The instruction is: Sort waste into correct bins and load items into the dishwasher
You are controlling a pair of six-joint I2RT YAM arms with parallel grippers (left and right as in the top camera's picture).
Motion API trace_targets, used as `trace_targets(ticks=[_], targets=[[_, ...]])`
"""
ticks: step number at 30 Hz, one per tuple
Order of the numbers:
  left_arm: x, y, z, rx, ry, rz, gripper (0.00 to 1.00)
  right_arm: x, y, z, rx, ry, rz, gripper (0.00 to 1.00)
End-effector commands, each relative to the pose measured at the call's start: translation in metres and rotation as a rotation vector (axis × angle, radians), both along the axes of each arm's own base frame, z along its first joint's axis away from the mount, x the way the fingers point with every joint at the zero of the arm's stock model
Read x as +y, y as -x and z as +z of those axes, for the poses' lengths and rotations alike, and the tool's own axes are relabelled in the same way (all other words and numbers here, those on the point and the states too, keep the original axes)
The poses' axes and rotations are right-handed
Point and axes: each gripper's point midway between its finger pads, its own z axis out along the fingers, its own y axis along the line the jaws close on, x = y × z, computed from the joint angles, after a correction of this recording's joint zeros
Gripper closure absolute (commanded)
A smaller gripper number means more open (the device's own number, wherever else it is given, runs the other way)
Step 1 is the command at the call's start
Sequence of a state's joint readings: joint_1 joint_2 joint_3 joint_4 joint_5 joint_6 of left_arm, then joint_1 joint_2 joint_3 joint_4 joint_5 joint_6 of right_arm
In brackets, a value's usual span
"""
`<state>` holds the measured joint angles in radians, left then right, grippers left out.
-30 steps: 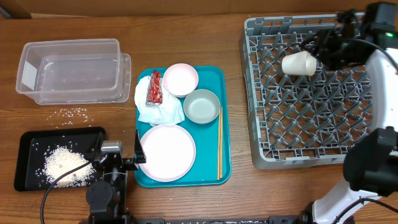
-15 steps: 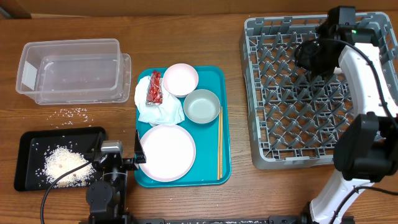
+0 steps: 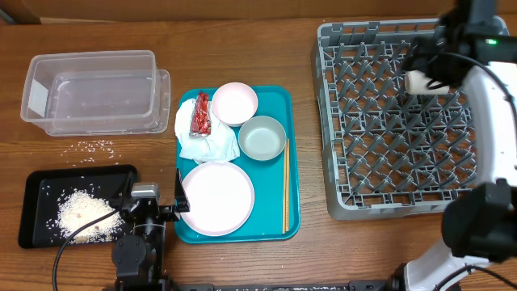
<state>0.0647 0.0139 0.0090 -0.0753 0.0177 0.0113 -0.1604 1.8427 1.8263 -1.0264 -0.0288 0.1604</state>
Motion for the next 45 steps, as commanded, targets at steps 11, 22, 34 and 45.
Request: trace_targets(ticks=[11,22,34,45], targets=[[-0.002,0.0,0.0,-0.003,-0.019,-0.007,0.0,-0.073,-0.002,-0.029,-0.035,-0.1,0.171,0.12],[-0.002,0.0,0.0,-0.003,-0.019,-0.007,0.0,-0.052,-0.003,-0.059,0.013,-0.242,0.231,0.39],[-0.002,0.0,0.0,-0.003,-0.019,-0.007,0.0,-0.026,0.011,-0.059,0.057,-0.361,0.269,0.69],[-0.002,0.0,0.0,-0.003,-0.019,-0.007,0.0,0.025,0.024,-0.054,0.111,-0.505,0.354,0.78]])
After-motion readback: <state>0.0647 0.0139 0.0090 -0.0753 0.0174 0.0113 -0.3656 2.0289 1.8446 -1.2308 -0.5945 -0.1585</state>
